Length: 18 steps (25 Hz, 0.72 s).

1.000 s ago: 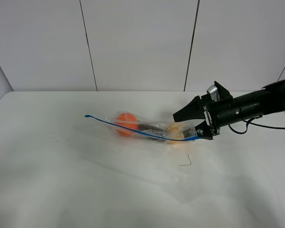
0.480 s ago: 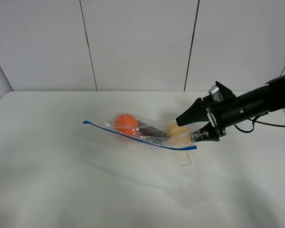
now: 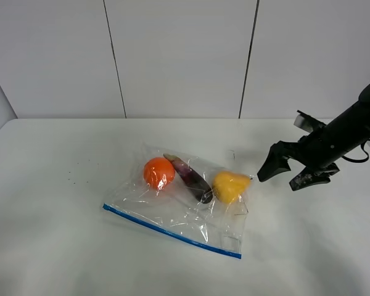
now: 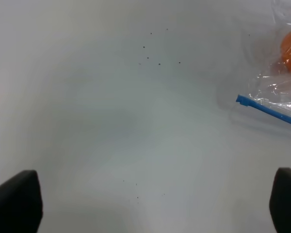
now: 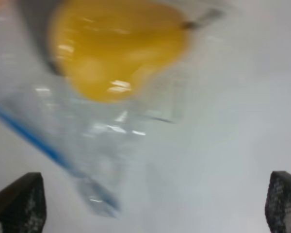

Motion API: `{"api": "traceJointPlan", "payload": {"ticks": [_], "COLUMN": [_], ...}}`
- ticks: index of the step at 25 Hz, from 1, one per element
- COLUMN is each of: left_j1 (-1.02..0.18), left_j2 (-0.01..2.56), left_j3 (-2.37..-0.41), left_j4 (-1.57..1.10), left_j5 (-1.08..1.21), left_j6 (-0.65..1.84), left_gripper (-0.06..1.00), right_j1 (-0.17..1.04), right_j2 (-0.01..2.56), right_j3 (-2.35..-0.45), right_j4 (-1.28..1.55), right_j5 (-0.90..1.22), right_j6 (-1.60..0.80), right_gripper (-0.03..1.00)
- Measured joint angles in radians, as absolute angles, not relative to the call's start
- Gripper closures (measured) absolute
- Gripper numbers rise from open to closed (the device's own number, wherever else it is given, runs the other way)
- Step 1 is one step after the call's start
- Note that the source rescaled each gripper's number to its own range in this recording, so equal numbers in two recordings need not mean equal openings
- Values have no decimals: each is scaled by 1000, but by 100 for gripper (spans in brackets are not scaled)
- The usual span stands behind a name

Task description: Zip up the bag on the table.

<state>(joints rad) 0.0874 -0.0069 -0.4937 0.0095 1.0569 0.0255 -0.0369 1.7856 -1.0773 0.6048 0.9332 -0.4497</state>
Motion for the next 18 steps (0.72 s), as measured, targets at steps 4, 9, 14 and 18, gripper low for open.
{"api": "traceJointPlan", "payload": {"ticks": [4,9,14,18], "left_j1": [87,87,87,87], "left_j2": [-7,-7,-7,-7], "left_j3": [-494,-494,-494,-494], "left_j4": [9,9,9,9], "left_j5": [1057,1057,1057,1057], "left_j6": [25,25,25,25], "left_gripper": [-3,-3,-3,-3], "right_j1": [-37,-37,-37,-37], "right_j2": [1764,1750,1746,1746], "right_j3": [-1077,-1080,-1080,-1080], "right_j4": [451,306,200,95], "right_j5": [888,846,810,810], "right_j6": [-332,-222,-140,-127], "right_gripper": [-3,-3,-3,-3]}}
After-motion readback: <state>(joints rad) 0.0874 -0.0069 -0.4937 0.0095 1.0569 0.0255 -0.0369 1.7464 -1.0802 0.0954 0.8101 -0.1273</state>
